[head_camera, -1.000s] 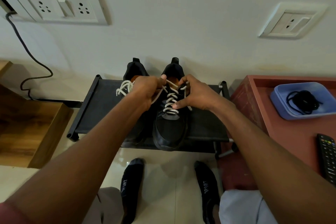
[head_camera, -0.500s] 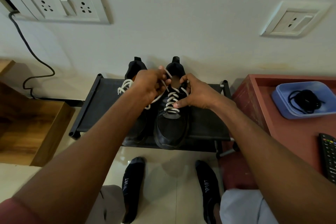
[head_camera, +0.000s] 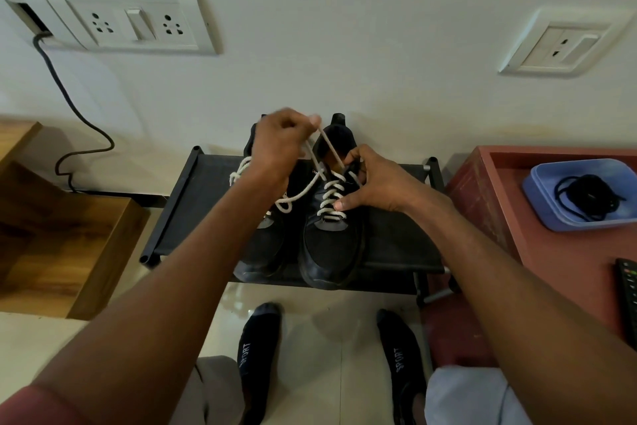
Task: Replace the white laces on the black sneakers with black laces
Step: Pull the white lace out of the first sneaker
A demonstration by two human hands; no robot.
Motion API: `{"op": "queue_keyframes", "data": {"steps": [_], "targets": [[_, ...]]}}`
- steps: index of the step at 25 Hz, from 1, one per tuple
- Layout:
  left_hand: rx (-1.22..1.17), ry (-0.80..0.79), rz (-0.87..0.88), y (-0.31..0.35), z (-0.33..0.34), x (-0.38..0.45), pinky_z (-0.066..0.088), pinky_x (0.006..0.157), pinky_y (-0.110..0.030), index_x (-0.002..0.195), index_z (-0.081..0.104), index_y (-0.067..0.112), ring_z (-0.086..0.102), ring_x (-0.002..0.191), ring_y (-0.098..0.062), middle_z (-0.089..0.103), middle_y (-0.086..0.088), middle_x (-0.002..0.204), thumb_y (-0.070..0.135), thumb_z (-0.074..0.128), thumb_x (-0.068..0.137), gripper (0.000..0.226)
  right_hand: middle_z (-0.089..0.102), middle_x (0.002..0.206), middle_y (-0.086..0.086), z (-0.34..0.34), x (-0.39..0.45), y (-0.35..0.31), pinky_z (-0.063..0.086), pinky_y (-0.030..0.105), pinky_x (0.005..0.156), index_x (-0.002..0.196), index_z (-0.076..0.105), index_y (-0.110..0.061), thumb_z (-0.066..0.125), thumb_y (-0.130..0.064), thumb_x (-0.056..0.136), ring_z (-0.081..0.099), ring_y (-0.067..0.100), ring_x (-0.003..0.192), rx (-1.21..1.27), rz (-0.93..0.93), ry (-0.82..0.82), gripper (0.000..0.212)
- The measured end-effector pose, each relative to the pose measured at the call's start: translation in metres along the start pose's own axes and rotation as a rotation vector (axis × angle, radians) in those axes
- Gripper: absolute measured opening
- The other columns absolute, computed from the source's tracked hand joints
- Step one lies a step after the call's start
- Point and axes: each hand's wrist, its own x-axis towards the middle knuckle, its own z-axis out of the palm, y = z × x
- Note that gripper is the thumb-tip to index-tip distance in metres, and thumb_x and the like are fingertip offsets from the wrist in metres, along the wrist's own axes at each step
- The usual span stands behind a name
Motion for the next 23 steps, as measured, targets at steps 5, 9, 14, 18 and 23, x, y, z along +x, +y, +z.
{"op": "queue_keyframes", "data": {"steps": [5,9,14,18,23], "targets": [[0.496,-0.133,0.208,-0.004,0.004,-0.006,0.042,0.06,-0.017,0.102,0.063,0.011,0.062,0.07,-0.001,0.064,-0.001,0.084,0.019,0.072,0.097,0.014,0.06,0.111,-0.008,0.001,0.0,0.0,0.054,0.038,0.091,0.123,0.05,-0.036,0.1,-0.036,0.063,0.061,0.017,0.105,-0.018,0.023,0.015,0.078],[0.957,-0.303,0.246,-0.022,0.011,-0.004,0.04,0.075,-0.027,0.1,0.08,0.025,0.057,0.098,-0.016,0.056,0.002,0.099,0.033,0.084,0.085,0.018,0.065,0.106,-0.009,0.002,0.0,-0.001,0.055,0.038,0.087,0.122,0.051,-0.036,0.1,-0.037,0.062,0.066,0.017,0.1,-0.04,0.005,0.034,0.078],[0.721,-0.046,0.16,-0.002,0.01,-0.009,0.035,0.096,-0.025,0.079,0.077,0.029,0.061,0.093,0.004,0.067,0.015,0.088,0.033,0.083,0.084,0.009,0.062,0.117,-0.008,0.001,-0.002,-0.005,0.054,0.045,0.098,0.121,0.051,-0.041,0.1,-0.042,0.061,0.062,0.019,0.111,-0.057,0.047,0.021,0.078],[-0.039,0.021,0.061,0.026,0.001,-0.005,0.056,0.096,-0.036,0.093,0.069,0.012,0.075,0.099,-0.012,0.079,-0.004,0.098,0.019,0.065,0.101,0.011,0.059,0.106,-0.014,-0.002,-0.005,-0.006,0.054,0.043,0.096,0.118,0.052,-0.039,0.1,-0.038,0.064,0.061,0.016,0.105,-0.029,0.067,0.005,0.072],[0.105,0.123,-0.054,0.028,-0.032,0.001,0.044,0.046,-0.025,0.095,0.058,0.007,0.067,0.055,-0.012,0.072,-0.002,0.073,0.02,0.058,0.106,0.017,0.056,0.097,-0.01,-0.002,-0.009,-0.01,0.051,0.033,0.08,0.124,0.054,-0.032,0.098,-0.03,0.069,0.057,0.011,0.088,-0.02,0.037,-0.015,0.071]]}}
